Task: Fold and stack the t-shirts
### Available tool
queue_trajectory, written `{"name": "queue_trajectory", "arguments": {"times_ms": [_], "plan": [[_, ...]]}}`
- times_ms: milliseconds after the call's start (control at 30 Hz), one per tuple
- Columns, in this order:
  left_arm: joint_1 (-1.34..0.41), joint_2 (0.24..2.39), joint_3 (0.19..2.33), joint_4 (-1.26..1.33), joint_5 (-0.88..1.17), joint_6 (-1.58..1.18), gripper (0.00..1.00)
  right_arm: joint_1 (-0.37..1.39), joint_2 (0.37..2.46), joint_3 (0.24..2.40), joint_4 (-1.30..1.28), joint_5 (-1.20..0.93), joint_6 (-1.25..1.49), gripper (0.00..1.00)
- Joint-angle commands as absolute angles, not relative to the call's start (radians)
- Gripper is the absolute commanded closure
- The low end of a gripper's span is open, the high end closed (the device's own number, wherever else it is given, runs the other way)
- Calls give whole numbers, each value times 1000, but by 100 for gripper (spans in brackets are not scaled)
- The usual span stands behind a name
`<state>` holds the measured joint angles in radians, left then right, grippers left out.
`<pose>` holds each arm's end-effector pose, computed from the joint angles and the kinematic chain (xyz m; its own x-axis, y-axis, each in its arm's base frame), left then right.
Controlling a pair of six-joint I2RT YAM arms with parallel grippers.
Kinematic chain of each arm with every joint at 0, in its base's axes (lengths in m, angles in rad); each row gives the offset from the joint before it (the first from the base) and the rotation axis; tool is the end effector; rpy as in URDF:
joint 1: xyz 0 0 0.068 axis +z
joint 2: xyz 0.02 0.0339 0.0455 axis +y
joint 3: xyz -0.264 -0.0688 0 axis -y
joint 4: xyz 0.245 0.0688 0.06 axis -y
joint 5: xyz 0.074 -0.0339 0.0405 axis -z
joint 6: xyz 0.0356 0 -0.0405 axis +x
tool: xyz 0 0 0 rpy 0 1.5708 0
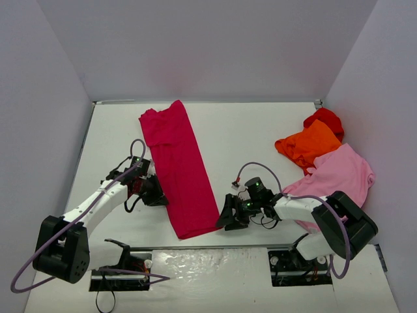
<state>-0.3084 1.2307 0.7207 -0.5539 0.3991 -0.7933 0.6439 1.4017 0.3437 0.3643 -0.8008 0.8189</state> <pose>0.2120 -0.0821 0.2018 -0.9118 -0.3987 -0.0984 -0.2714 0.7648 -0.5843 0.1638 0.1549 0.1265 -0.9769 -0.0976 -0.1899 -0.2135 0.4343 0.8751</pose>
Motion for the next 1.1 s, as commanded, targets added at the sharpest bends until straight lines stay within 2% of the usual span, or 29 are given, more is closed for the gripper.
{"name": "queue_trajectory", "arguments": {"times_ms": [0, 67, 233, 467, 833, 900, 1000, 1067], "plan": [[-318, 1200, 777, -541, 388, -793, 89, 653, 1504, 310, 243, -554, 727, 41], [-318, 1193, 773, -542, 388, -793, 79, 655, 1550, 311, 274, -553, 726, 41], [-318, 1187, 778, -554, 382, -788, 66, 655, 1648, 300, 359, -569, 728, 42], [-318, 1183, 779, -551, 376, -792, 64, 657, 1720, 298, 423, -596, 727, 45], [-318, 1195, 798, -551, 379, -787, 64, 657, 1658, 305, 302, -501, 738, 45], [-318, 1193, 798, -551, 379, -787, 64, 655, 1655, 318, 278, -477, 734, 52], [-318, 1189, 799, -552, 379, -783, 64, 657, 1655, 341, 251, -443, 722, 90], [-318, 1189, 798, -556, 378, -779, 64, 655, 1668, 361, 234, -431, 712, 100]]}}
